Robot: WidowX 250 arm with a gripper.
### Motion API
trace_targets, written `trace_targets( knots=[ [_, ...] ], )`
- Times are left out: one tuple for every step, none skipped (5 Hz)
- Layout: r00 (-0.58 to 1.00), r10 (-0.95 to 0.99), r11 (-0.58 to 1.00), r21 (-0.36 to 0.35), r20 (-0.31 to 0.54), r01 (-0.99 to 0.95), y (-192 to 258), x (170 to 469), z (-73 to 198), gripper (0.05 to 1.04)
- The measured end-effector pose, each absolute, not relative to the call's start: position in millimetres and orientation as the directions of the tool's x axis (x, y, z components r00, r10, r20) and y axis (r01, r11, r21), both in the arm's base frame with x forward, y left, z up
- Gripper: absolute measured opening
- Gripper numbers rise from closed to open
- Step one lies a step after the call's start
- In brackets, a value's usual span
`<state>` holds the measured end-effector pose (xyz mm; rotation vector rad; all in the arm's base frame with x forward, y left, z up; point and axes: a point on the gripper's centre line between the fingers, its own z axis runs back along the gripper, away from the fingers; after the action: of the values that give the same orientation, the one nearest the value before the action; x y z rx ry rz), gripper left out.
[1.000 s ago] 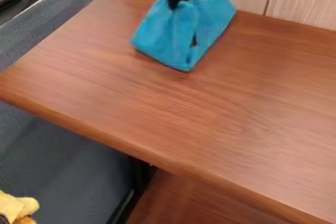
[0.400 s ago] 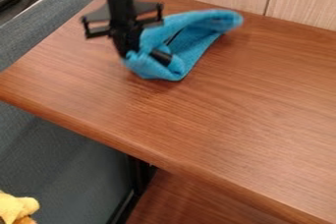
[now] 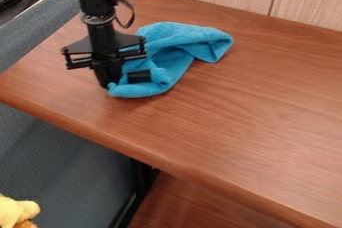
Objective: Unfold the cloth from the top to bottom
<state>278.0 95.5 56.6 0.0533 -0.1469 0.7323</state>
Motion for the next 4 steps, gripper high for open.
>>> trace_targets(
  knots=[
    [0.731, 0.672, 0.735, 0.017, 0.122, -0.678, 95.6, 275.0, 52.5, 0.317],
    [0.739, 0.663, 0.742, 0.03, 0.115, -0.67, 95.0, 273.5, 52.7, 0.609],
    [0.757, 0.643, 0.759, 0.037, 0.114, -0.65, 91.7, 276.1, 57.1, 0.901],
    [0.76, 0.63, 0.768, 0.018, 0.156, -0.64, 89.5, 277.0, 77.0, 1.01]
  ],
)
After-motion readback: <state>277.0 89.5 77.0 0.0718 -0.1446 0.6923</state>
